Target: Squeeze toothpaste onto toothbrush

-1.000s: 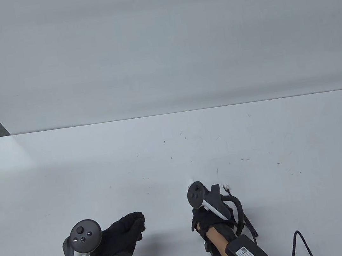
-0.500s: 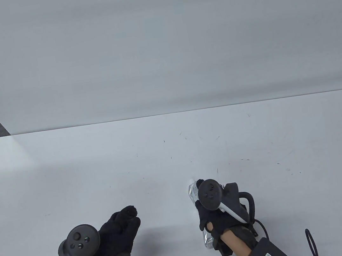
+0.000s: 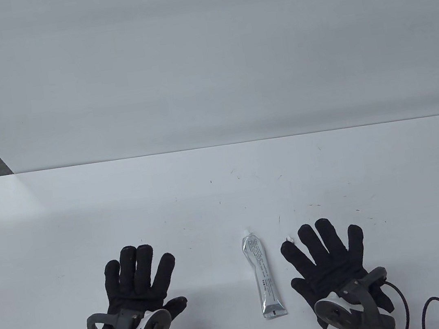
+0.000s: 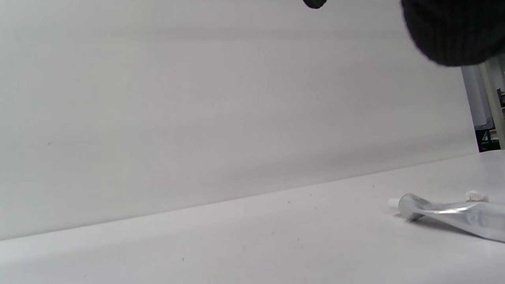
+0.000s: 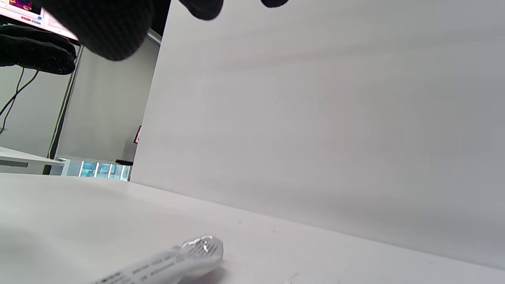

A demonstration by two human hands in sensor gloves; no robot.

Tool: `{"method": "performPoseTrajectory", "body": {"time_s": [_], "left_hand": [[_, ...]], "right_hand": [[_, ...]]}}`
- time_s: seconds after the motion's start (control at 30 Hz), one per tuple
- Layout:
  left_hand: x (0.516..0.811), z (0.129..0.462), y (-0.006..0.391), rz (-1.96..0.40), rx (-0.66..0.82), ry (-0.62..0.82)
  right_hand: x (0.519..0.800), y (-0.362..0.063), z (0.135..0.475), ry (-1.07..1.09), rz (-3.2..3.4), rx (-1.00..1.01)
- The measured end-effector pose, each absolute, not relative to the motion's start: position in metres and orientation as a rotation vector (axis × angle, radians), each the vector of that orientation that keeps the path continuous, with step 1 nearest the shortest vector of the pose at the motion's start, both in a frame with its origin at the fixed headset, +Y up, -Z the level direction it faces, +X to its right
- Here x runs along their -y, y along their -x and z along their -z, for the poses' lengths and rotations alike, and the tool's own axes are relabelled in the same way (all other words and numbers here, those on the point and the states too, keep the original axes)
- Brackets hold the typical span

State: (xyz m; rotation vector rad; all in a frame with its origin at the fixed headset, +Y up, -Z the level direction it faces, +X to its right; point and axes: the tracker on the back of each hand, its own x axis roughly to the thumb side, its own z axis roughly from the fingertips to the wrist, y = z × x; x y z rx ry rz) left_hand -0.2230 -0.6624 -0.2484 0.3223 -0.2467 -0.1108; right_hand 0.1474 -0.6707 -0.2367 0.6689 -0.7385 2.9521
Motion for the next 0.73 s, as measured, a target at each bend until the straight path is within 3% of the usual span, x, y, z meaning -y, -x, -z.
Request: {"method": "performPoseTrajectory", "body": {"time_s": [0.23,0.73], "left_hand": [[0.686,0.271,0.232,0.090,0.201,-0.145],[0.690,0.274,0.233,0.067,0.194,-0.107]], "right_hand": [[0.678,-0.159,0.243,-0.595,-2.882,0.749],[0.686,-0.160,0.249,-0.567,-2.890,0.646]]}}
